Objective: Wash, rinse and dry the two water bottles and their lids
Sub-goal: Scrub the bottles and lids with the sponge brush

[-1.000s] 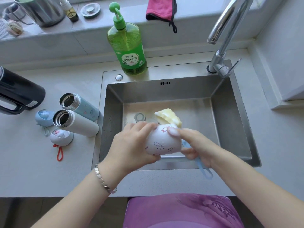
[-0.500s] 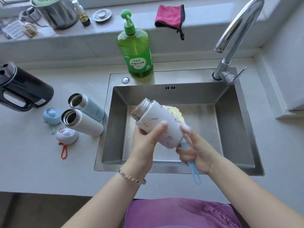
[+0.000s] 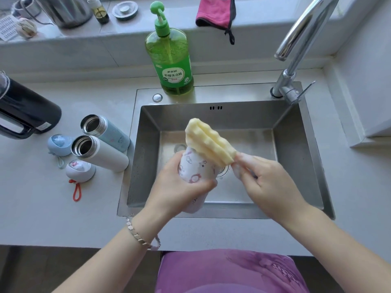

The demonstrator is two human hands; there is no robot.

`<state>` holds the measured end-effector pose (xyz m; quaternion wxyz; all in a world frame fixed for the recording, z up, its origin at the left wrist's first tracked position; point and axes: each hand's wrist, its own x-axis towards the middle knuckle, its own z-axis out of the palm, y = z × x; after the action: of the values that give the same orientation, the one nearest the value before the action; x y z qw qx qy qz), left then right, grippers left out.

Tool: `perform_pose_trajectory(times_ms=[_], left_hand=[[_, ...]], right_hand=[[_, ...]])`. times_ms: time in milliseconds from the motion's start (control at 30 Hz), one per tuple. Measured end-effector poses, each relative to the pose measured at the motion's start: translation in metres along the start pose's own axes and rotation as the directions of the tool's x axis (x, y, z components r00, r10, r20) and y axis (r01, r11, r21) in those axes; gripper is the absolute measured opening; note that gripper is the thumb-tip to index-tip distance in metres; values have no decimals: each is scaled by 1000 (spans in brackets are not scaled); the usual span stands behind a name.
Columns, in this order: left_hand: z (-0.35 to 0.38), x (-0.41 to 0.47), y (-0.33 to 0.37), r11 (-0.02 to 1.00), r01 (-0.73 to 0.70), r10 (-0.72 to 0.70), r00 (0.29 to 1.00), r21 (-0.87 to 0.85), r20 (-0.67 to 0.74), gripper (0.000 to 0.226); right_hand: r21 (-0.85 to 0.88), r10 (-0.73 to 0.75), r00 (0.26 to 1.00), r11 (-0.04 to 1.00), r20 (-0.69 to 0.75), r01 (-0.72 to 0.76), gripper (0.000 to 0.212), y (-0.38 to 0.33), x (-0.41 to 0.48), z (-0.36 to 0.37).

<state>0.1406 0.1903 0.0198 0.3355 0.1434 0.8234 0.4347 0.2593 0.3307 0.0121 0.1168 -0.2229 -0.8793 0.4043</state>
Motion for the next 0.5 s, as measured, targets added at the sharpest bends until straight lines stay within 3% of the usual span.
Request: perform_pose_trajectory(times_ms=[100, 267, 367, 500], left_hand=[[-10, 3, 2, 970, -39, 62, 994, 239, -88, 49], [-3, -7, 0, 926, -94, 120, 992, 367, -48, 51], [-9, -4, -6, 838, -160, 225, 972, 522, -63, 61], [-14, -3, -8, 849, -157, 229, 970, 505, -83, 68]], right_hand=[[-51, 4, 1000, 999, 16, -4, 35, 5, -5, -3], [-149, 10, 999, 989, 33, -5, 26, -7, -1, -5], [-190, 68, 994, 981, 88, -51, 22, -6, 0, -11], [-167, 74, 986, 985, 152, -48, 23, -13, -9, -18]])
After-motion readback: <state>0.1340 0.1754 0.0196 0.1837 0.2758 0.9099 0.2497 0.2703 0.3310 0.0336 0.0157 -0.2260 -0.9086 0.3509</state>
